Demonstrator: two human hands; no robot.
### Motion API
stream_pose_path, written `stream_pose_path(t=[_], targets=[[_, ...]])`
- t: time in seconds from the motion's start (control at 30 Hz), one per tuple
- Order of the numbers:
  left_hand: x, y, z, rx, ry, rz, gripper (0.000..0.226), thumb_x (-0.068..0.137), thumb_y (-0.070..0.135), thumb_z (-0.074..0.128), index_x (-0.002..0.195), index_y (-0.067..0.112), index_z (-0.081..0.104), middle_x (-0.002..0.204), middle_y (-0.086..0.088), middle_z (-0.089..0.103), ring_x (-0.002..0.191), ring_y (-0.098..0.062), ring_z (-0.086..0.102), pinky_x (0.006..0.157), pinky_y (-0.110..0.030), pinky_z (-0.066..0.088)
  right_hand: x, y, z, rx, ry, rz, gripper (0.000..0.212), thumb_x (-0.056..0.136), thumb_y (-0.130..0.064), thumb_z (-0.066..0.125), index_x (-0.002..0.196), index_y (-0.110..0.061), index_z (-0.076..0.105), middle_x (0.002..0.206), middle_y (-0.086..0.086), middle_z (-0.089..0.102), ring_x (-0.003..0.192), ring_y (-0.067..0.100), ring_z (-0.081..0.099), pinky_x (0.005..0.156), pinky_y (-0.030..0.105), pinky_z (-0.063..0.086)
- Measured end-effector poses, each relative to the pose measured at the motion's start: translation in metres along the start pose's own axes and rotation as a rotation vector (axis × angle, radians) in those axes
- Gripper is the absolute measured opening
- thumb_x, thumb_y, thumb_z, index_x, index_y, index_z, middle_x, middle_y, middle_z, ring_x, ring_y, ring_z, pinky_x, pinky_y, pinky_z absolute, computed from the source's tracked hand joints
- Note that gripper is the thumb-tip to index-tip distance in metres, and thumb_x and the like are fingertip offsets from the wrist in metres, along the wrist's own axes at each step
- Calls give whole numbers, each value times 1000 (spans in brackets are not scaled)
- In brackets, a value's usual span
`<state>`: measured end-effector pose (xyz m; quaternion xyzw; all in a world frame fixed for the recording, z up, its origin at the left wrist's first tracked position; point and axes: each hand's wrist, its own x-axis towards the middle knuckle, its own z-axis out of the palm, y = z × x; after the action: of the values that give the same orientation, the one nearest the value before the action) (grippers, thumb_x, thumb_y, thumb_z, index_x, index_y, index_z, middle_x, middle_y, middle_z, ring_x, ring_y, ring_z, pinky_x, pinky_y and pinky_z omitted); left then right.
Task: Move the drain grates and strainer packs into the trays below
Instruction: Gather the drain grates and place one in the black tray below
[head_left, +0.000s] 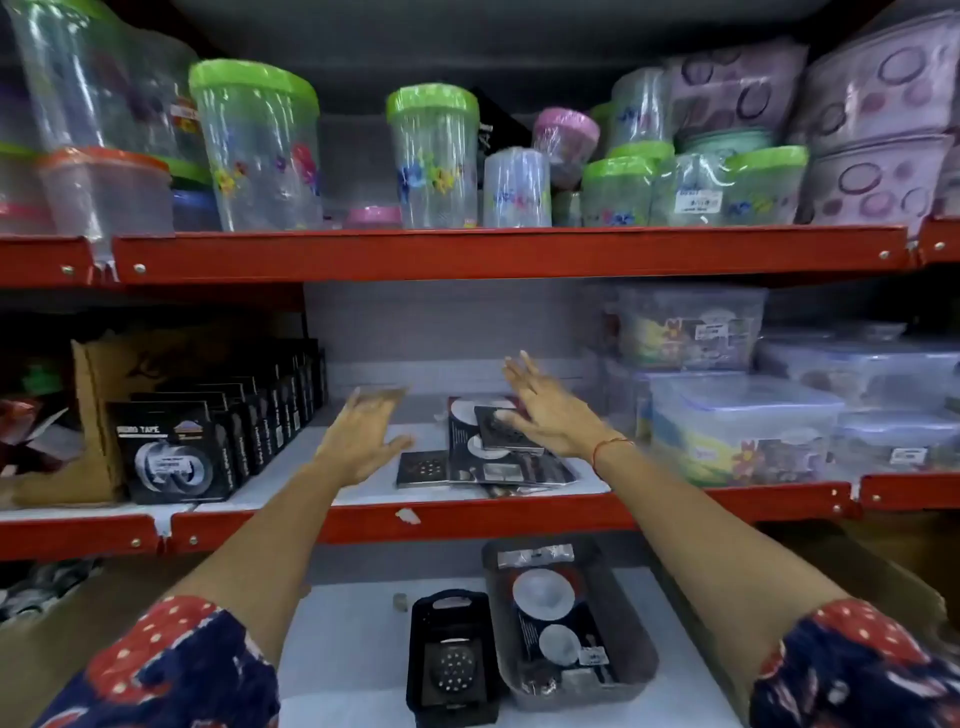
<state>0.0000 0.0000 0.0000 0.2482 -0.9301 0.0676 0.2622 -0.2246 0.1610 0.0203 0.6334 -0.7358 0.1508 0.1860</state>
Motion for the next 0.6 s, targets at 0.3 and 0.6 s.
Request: stream_pose_path(t=[0.3, 0.6], targets=[[48, -48, 48, -327, -690, -330, 141, 37, 62, 81, 152, 26, 9, 161, 3, 11, 147, -19, 13, 121, -36, 16, 65, 61, 35, 261, -480, 143, 104, 73, -43, 77, 152, -18, 15, 159, 1, 16, 147, 19, 10, 117, 32, 9], [60, -68, 69, -539, -780, -331, 130, 35, 47, 92, 147, 17, 33, 149, 10, 41, 139, -6, 32, 118, -26, 19, 89, 74, 45, 293, -572, 184, 100, 58, -38, 87, 143, -17, 38, 144, -1, 46, 132, 20, 42, 111, 29, 30]])
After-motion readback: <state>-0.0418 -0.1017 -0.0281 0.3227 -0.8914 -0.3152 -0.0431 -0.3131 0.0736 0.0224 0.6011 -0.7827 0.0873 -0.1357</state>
